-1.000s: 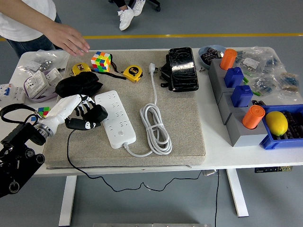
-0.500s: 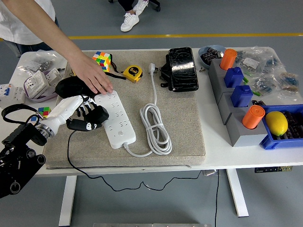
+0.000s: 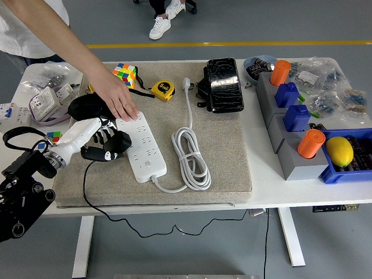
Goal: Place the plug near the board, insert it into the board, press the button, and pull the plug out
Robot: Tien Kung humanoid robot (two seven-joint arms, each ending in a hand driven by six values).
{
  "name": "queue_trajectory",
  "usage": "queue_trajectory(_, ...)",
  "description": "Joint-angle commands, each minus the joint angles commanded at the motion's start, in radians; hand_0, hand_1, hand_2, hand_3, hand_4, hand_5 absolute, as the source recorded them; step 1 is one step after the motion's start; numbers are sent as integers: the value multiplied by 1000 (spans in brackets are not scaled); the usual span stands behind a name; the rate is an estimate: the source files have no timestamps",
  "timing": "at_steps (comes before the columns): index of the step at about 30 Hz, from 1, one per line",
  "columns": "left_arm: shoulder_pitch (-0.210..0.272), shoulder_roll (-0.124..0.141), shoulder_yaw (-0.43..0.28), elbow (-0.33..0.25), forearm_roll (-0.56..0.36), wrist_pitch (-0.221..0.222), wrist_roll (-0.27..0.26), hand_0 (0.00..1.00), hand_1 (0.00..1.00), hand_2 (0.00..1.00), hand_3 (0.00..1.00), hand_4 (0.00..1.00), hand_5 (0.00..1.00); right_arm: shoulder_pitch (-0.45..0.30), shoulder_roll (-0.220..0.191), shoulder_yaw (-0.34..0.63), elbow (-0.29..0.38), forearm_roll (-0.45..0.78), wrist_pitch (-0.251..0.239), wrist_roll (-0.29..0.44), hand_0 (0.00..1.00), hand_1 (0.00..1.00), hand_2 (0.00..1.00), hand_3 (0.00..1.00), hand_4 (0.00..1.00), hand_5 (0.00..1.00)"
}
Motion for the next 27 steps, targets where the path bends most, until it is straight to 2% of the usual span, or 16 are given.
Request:
queue_trajectory(4, 1, 0, -4, -3, 0, -16, 2, 388, 502, 535, 557, 998, 191, 0, 1, 0, 1, -1, 0, 0, 563, 659, 664, 546, 917, 463)
queue_trajectory(5, 1, 1, -4, -4, 0, -18, 2, 440, 565, 551, 567, 998, 246, 0, 0, 0, 1, -1, 0, 1, 565, 659, 664, 545, 917, 463)
queue_trajectory(9, 3, 3, -7, -9, 0, -24, -6, 440, 565, 551, 567, 998, 246, 0, 0, 0, 1, -1, 0, 1, 565, 659, 664, 545, 917, 463)
queue_trajectory(10, 3, 4, -7, -10, 1, -23, -7, 440, 565, 551, 567, 998, 246, 0, 0, 0, 0, -1, 0, 1, 565, 659, 664, 545, 917, 463)
queue_trajectory(11, 3, 4, -6, -11, 0, -22, -9, 446, 583, 583, 584, 998, 292, 0, 1, 0, 0, -1, 0, 1, 565, 659, 664, 544, 917, 463)
queue_trajectory(16, 7, 5, -14, -20, -8, -17, -22, 446, 583, 583, 584, 998, 292, 0, 1, 1, 0, -1, 1, 1, 565, 659, 664, 544, 917, 463)
queue_trajectory(17, 8, 6, -15, -22, -10, -16, -24, 474, 624, 664, 663, 998, 347, 1, 1, 1, 1, -1, 1, 1, 564, 659, 664, 545, 917, 463)
queue_trajectory(22, 18, 9, -24, -40, -24, -16, -32, 474, 624, 664, 663, 998, 347, 0, 2, 0, 0, -1, 1, 1, 564, 659, 664, 545, 917, 463)
queue_trajectory(23, 19, 9, -25, -42, -25, -16, -32, 489, 642, 692, 682, 998, 393, 0, 2, -1, 0, -1, 2, 1, 565, 659, 664, 544, 917, 462)
queue_trajectory(27, 38, 10, -39, -61, -44, -6, -47, 489, 642, 692, 682, 998, 393, 0, 2, -1, 1, -1, 2, 2, 565, 659, 664, 544, 917, 462)
